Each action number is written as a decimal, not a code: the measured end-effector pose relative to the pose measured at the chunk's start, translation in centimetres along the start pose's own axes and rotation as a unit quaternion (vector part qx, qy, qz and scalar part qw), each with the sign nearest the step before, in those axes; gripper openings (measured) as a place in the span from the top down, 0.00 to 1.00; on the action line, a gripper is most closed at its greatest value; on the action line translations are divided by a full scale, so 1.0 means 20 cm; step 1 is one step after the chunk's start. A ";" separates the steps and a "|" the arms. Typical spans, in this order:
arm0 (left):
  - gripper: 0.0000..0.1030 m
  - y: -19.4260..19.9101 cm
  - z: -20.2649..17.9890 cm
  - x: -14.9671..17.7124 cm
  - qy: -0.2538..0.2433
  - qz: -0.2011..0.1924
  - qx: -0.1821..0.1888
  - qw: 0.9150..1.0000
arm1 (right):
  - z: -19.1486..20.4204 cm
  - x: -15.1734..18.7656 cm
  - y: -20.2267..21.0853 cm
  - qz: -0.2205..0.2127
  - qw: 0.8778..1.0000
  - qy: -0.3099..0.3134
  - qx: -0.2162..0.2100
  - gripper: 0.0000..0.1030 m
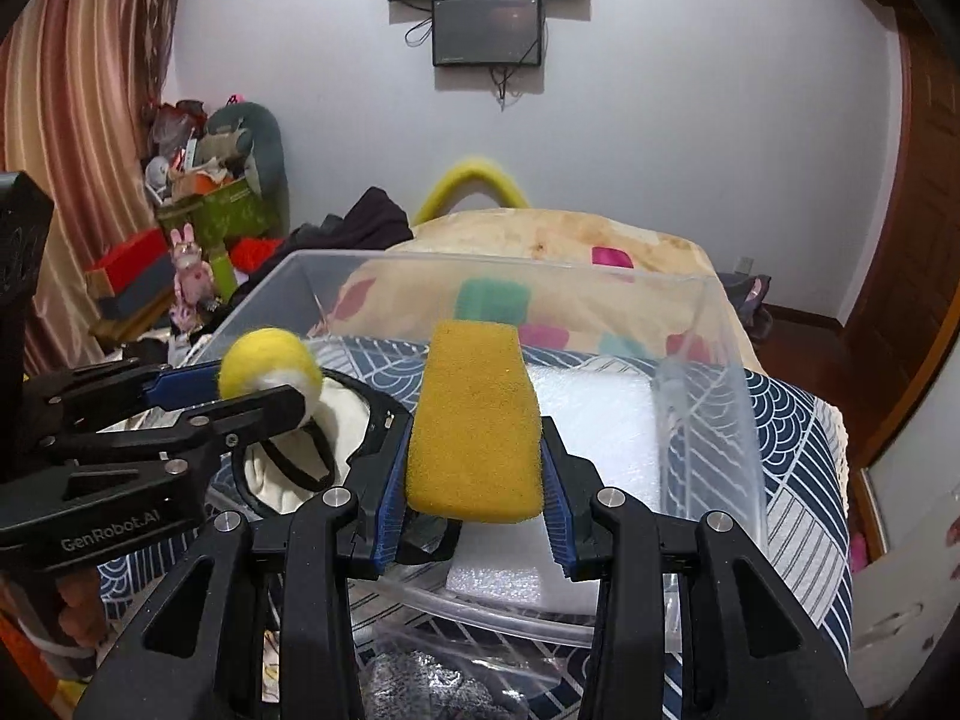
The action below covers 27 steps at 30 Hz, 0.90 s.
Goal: Organize soft objects
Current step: 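Place the felt ball into the box with the left gripper while the right places the sponge, then grasp the white cloth pouch with the left gripper while the right grasps the silver mesh bag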
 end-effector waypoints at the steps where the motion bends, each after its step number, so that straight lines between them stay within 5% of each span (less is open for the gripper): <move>1: 0.59 0.00 0.00 0.00 0.000 0.001 0.000 1.000 | 0.00 0.00 0.00 0.002 1.000 0.001 0.000 0.65; 6: 0.55 0.02 -0.02 0.02 -0.006 0.001 -0.004 1.000 | -0.01 0.01 -0.01 0.018 1.000 0.000 0.002 0.64; 11: 0.41 0.10 -0.04 0.02 -0.012 -0.017 -0.006 1.000 | -0.01 0.00 0.03 0.005 1.000 0.001 0.002 0.46; 19: 0.25 0.29 -0.06 0.03 -0.023 -0.060 -0.019 0.998 | -0.02 -0.01 0.19 -0.034 0.999 0.009 0.009 0.37; 27: 0.10 0.48 -0.10 0.12 -0.045 -0.102 -0.030 0.993 | -0.02 0.03 0.33 -0.062 0.998 0.014 0.009 0.37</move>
Point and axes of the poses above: each gripper's, at about its wrist camera, not at the fingertips, and y roughly against the way its jaws point, z to its left, x to its underside, the point moved 4 cm from there along -y, roughly the way its jaws point, and after that the axes turned 2 degrees about -x, right-handed, at the moved point
